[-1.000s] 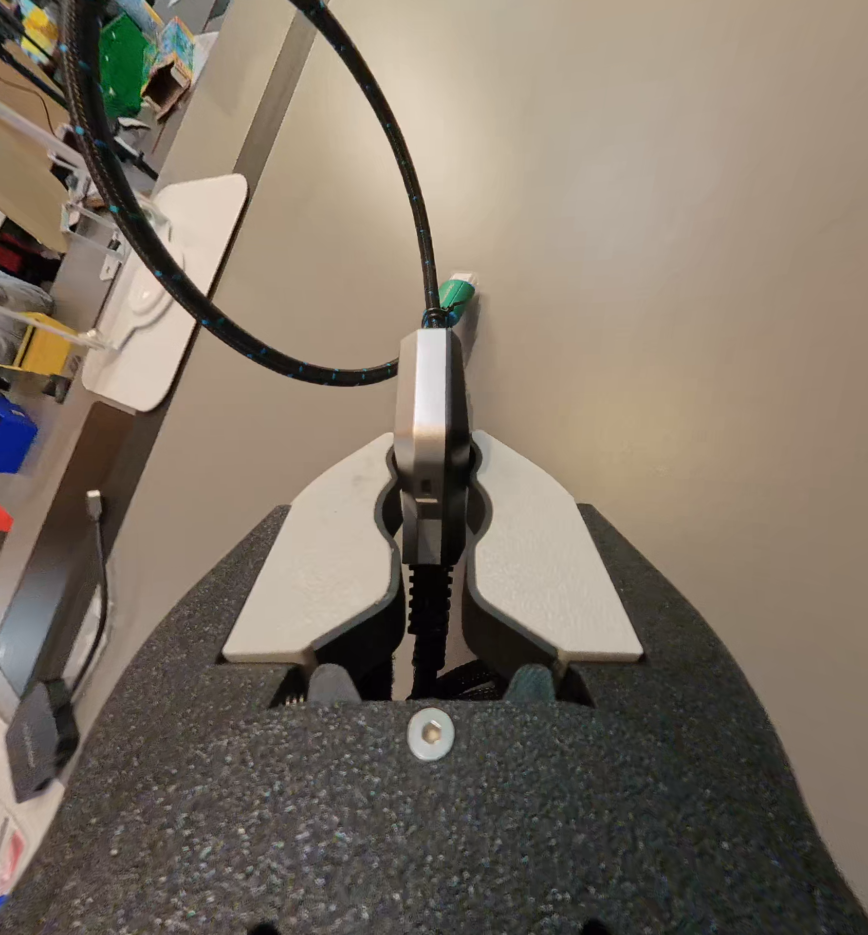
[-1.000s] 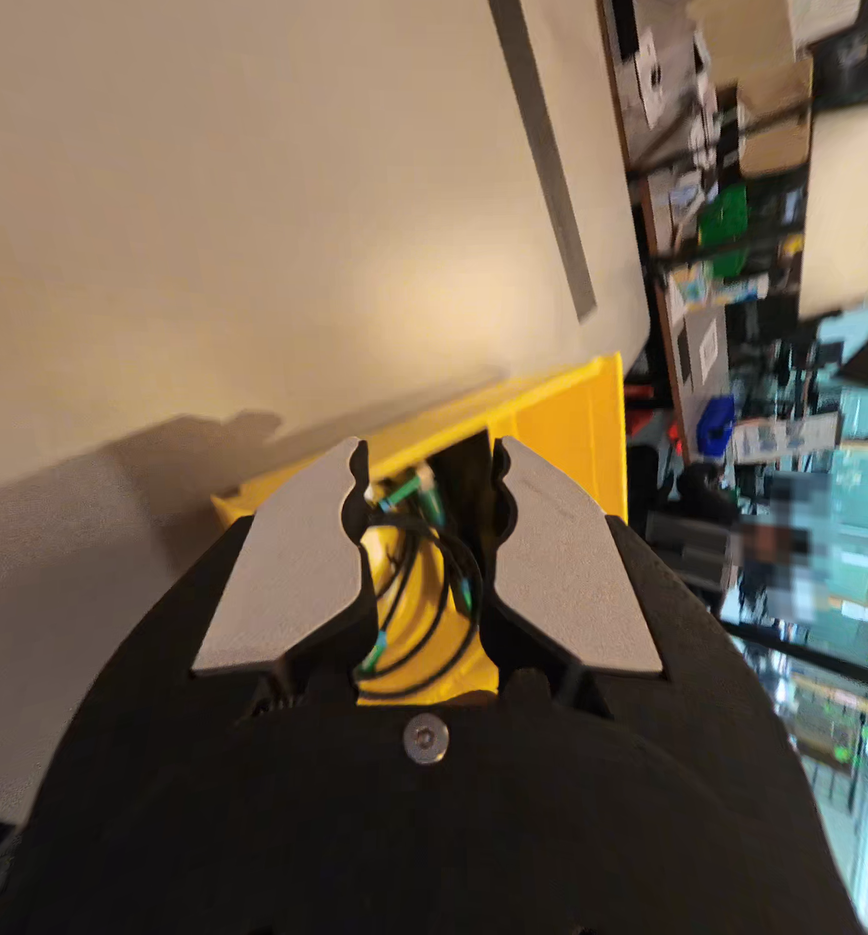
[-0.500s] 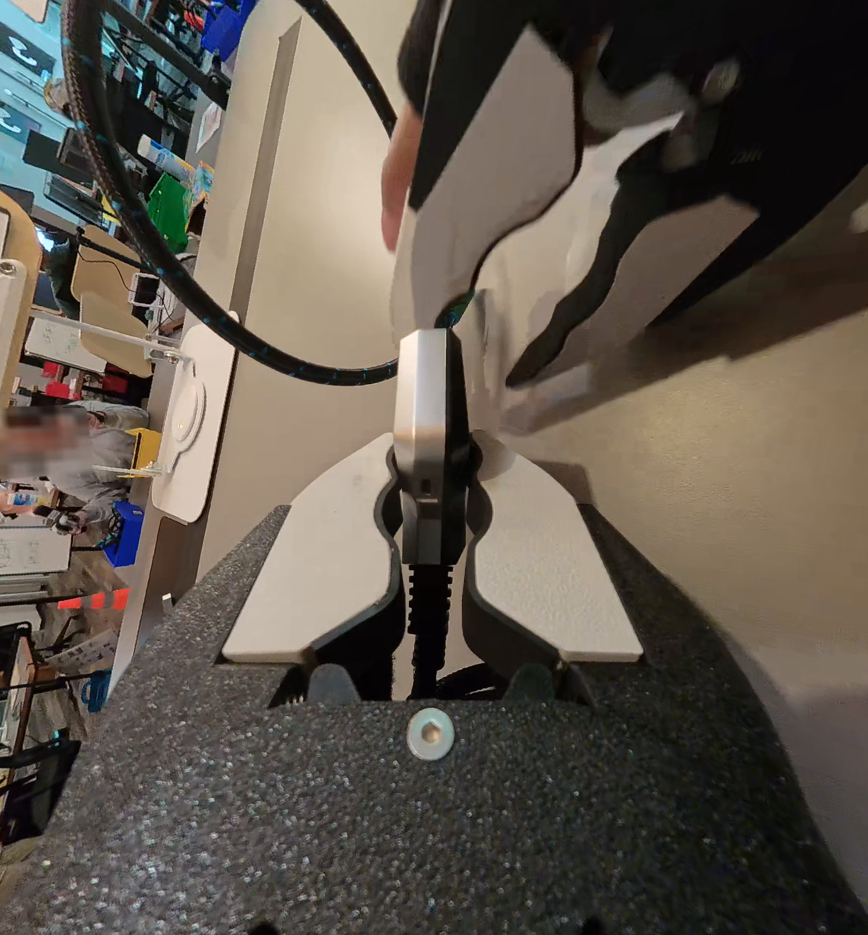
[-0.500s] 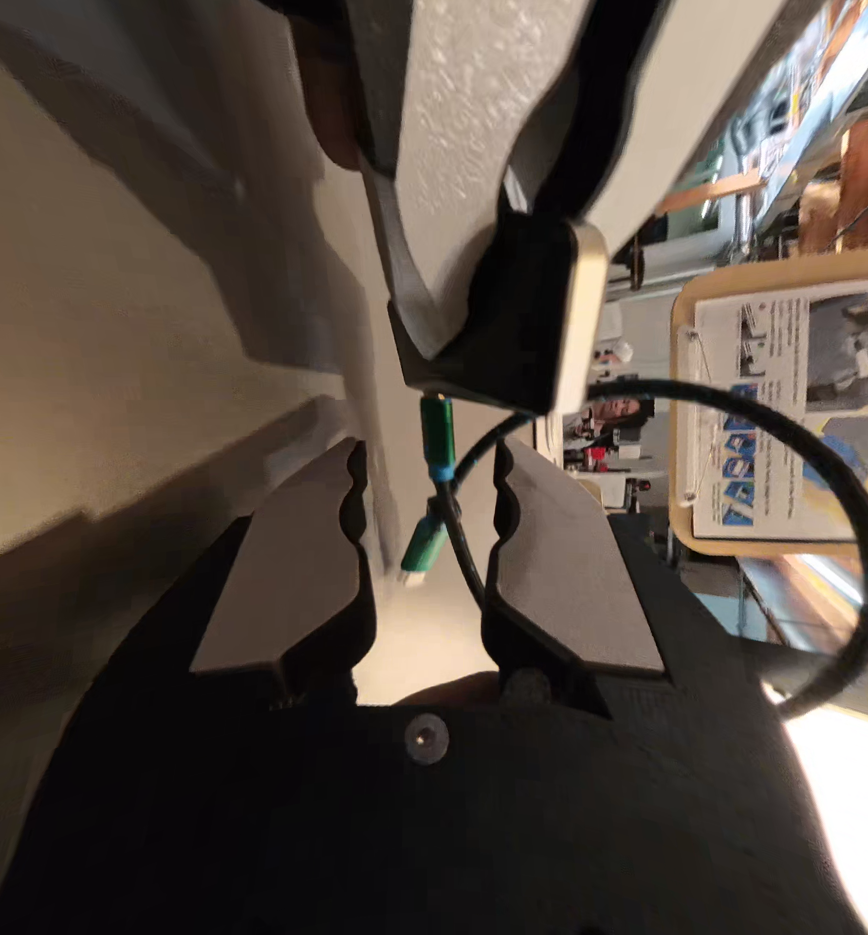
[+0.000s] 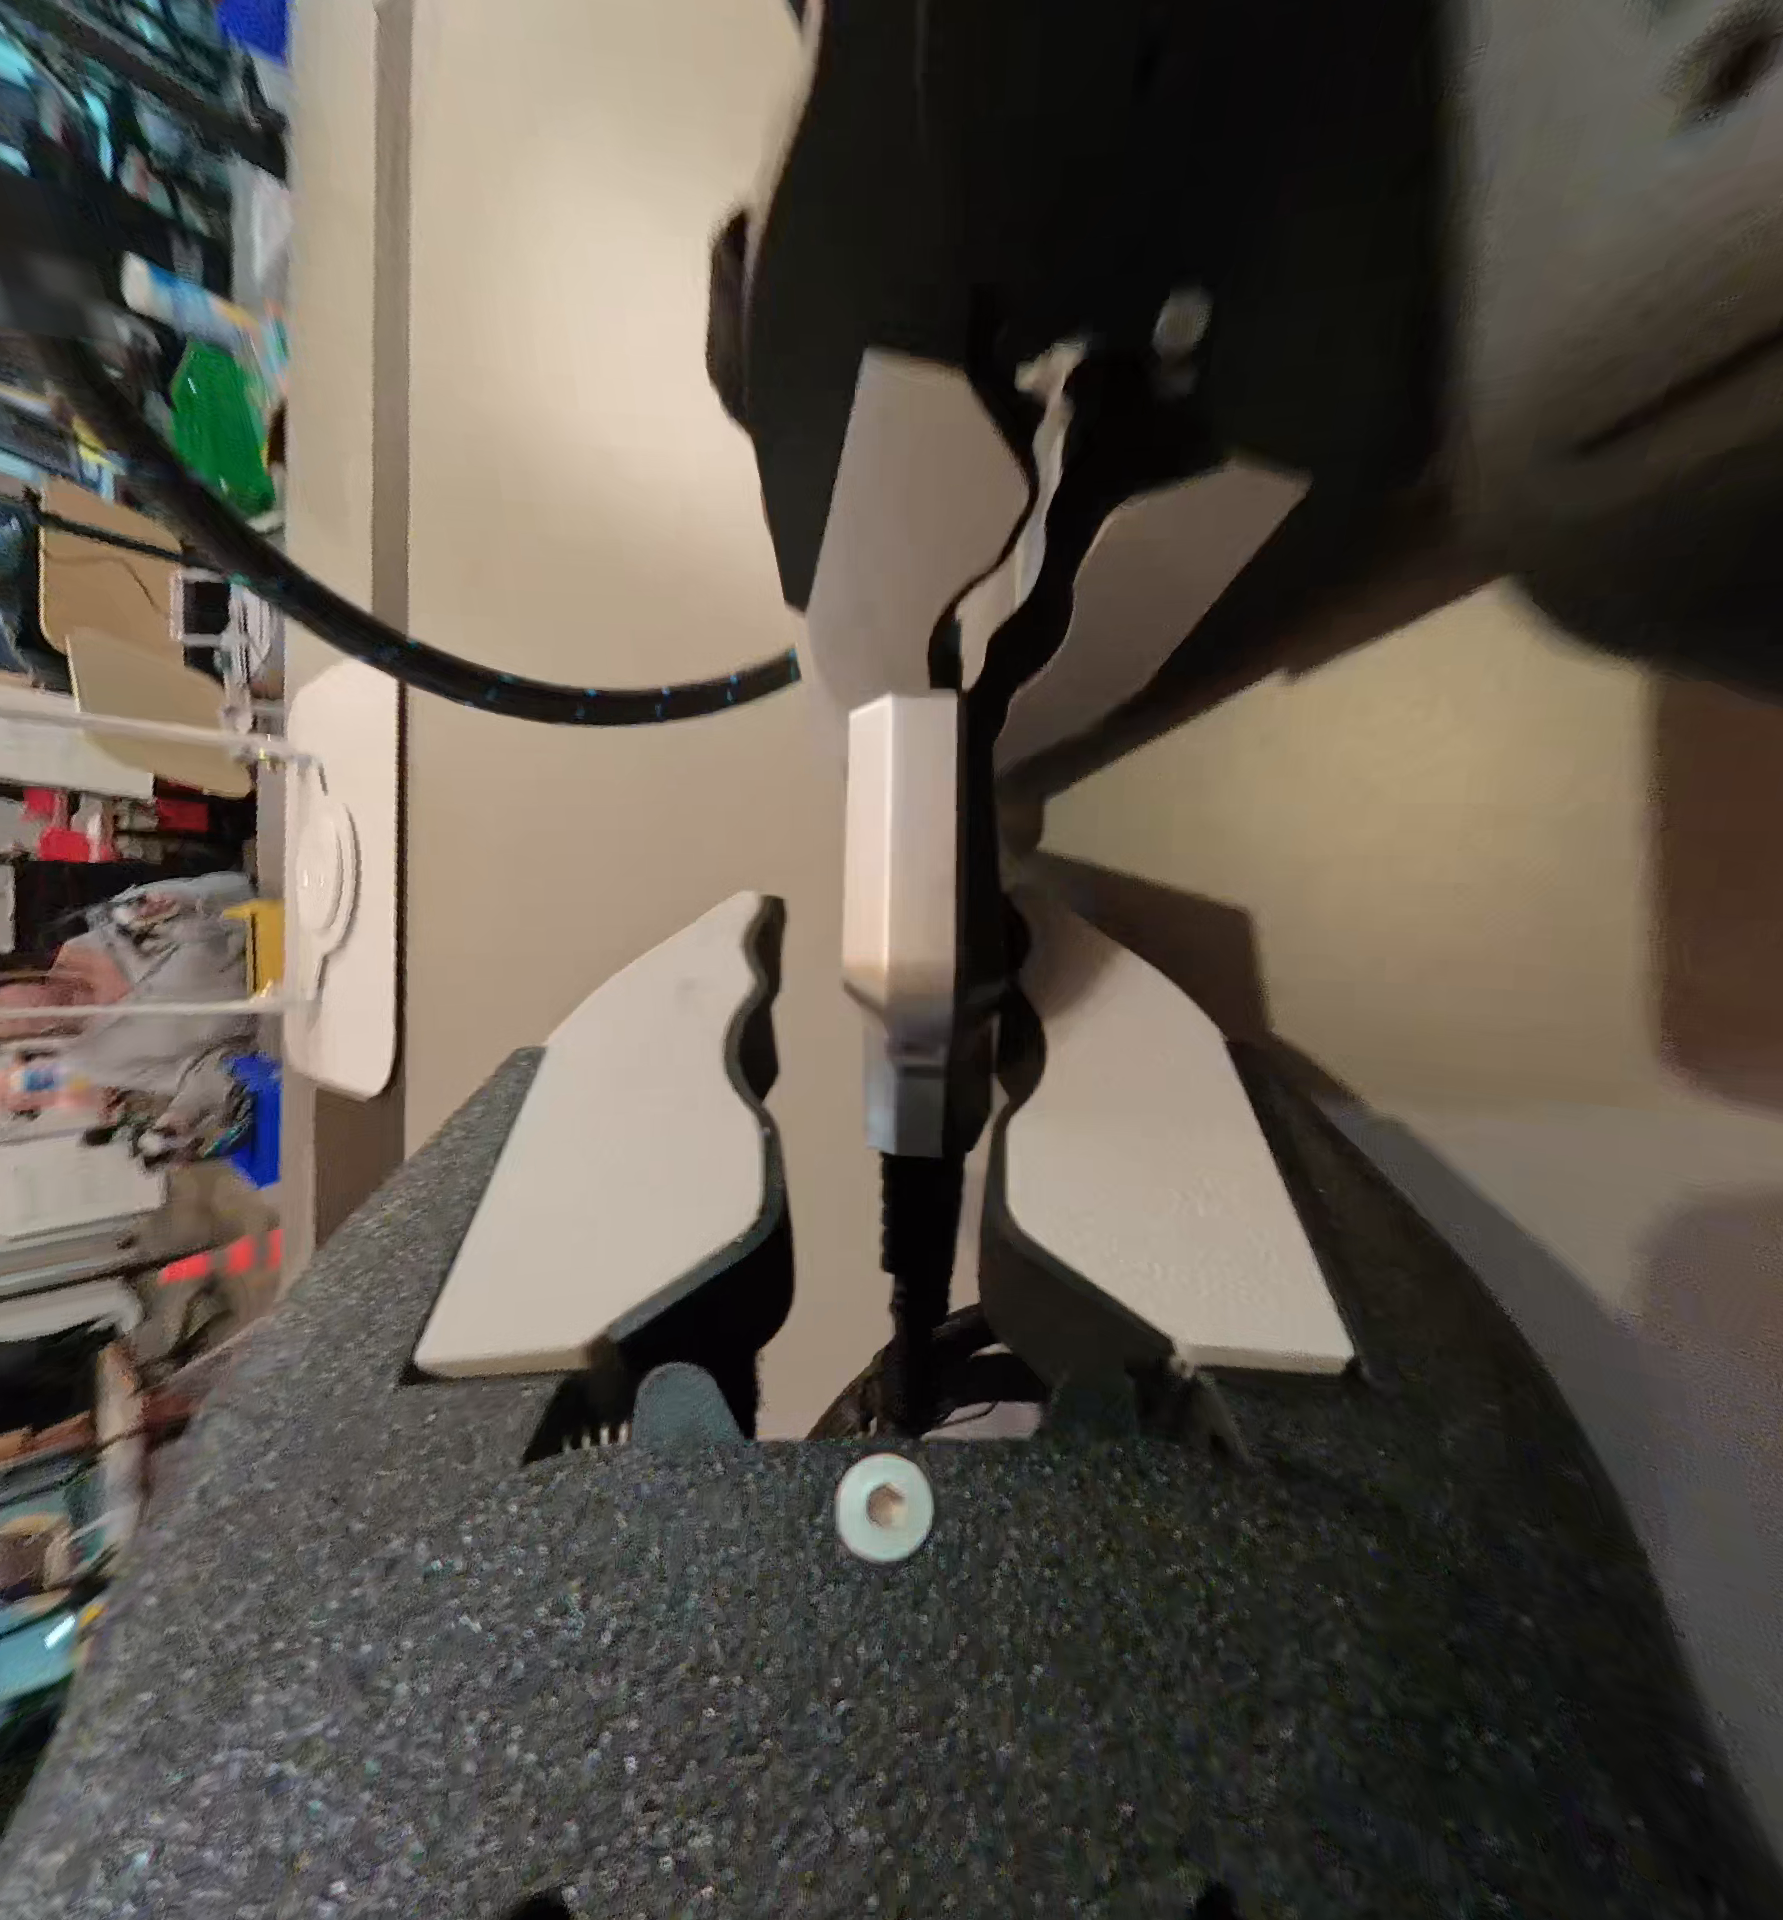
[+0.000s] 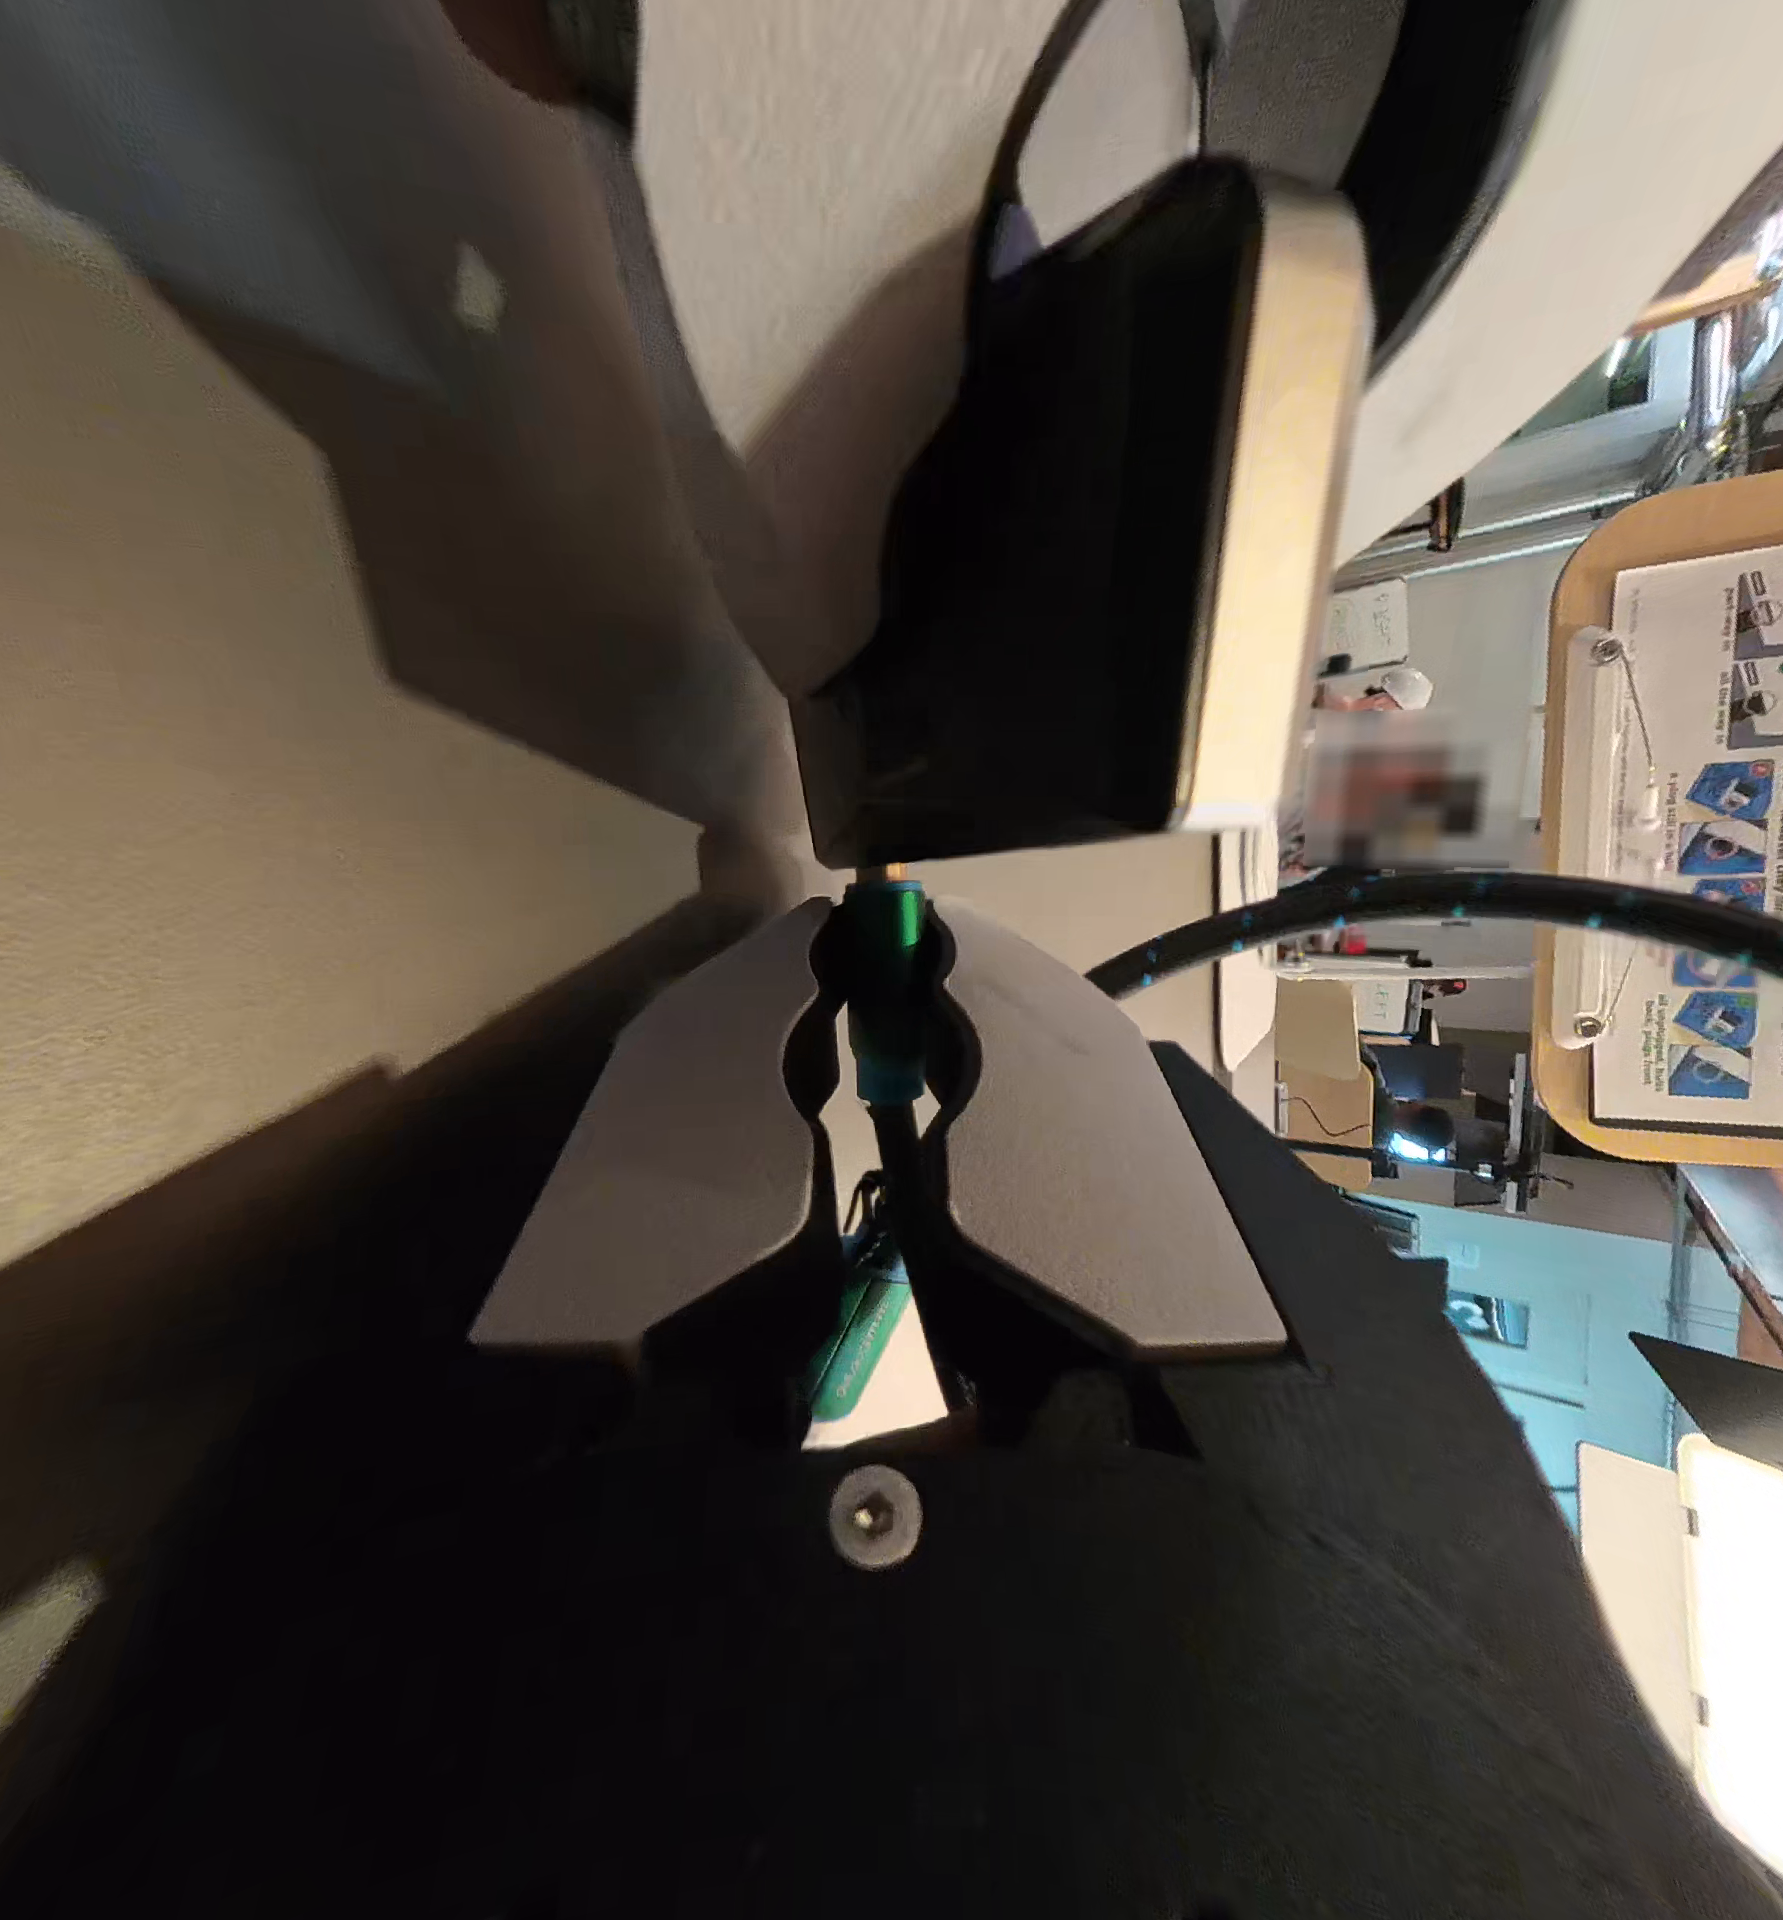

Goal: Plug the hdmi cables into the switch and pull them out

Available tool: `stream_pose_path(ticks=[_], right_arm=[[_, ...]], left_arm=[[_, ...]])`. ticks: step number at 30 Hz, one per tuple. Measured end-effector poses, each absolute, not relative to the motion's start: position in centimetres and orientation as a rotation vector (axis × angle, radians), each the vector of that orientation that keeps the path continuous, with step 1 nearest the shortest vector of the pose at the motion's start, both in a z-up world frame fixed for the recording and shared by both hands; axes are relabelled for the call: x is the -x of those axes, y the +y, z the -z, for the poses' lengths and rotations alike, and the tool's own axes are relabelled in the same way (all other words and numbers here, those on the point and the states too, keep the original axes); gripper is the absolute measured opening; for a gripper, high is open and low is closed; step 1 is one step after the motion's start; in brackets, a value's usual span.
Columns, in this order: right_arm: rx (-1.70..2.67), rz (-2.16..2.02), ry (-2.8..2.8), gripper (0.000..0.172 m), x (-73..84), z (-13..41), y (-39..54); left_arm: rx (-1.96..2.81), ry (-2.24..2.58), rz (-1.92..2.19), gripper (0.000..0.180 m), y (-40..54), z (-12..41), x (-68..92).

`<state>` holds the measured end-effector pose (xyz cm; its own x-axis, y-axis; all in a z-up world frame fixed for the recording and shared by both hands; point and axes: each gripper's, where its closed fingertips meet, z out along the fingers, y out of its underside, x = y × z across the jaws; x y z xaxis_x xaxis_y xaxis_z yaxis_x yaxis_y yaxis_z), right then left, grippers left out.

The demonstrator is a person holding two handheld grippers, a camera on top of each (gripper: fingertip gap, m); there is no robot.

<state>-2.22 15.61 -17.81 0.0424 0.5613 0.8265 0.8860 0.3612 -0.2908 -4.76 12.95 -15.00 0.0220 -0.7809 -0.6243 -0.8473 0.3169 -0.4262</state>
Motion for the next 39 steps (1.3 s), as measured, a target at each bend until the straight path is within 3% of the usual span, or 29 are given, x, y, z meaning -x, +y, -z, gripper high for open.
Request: stream_pose_path(ticks=[2,5,10,39], right_arm=[[1.308,0.395,-1.643,0.011,2.4,17.8,15.2],[1.305,0.378,-1.632,0.011,2.6,17.7,14.9],[1.289,0.439,-1.627,0.012,2.3,17.5,15.1],[1.288,0.295,-1.644,0.011,0.4,14.8,11.4]], left_arm=[[1.481,1.828,-0.204,0.048,13.6,16.0,5.4],[1.406,1.919,-0.165,0.026,12.8,16.7,4.8],[1.367,1.925,-0.247,0.024,13.1,16.5,4.5],[1.261,1.869,-0.23,0.026,11.0,14.4,3.7]])
